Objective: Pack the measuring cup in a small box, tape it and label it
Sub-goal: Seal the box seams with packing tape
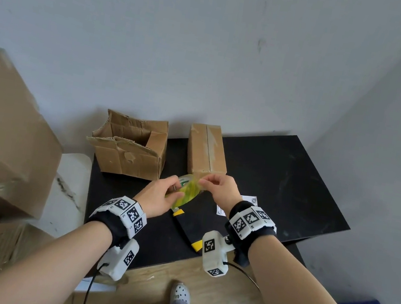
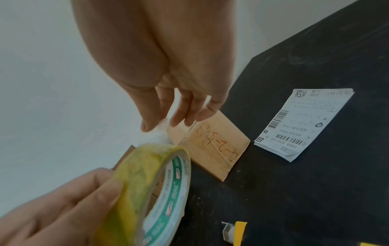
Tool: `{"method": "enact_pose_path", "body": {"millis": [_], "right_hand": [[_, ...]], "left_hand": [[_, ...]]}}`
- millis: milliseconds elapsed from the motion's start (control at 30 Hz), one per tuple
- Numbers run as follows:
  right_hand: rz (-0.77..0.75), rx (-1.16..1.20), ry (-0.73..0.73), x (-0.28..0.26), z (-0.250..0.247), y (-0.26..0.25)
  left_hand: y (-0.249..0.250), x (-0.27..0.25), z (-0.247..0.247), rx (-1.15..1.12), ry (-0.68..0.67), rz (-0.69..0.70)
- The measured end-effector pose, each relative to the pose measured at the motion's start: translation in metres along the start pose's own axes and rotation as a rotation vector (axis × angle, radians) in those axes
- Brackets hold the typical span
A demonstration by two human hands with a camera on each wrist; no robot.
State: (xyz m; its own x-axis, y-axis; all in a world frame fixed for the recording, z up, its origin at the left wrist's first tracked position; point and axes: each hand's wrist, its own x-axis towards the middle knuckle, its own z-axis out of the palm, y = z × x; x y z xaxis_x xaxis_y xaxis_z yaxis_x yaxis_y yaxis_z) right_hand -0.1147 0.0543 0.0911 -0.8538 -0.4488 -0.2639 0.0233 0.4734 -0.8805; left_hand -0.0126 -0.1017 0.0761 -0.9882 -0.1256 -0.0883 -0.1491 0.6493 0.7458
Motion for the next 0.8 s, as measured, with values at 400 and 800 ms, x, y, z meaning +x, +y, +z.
{"method": "enact_pose_path", "body": {"millis": [400,800], "right_hand": [[0.127,0.192,-0.005,0.009,-0.017,0.019],[0.154,0.297,0.021,0.021,-0.040,0.021]], "left_hand": [[0.008,0.027,-0.001,-0.047,-0.024,-0.173],[0.007,0.037,-0.004,-0.192,-0.073,-0.287]]}}
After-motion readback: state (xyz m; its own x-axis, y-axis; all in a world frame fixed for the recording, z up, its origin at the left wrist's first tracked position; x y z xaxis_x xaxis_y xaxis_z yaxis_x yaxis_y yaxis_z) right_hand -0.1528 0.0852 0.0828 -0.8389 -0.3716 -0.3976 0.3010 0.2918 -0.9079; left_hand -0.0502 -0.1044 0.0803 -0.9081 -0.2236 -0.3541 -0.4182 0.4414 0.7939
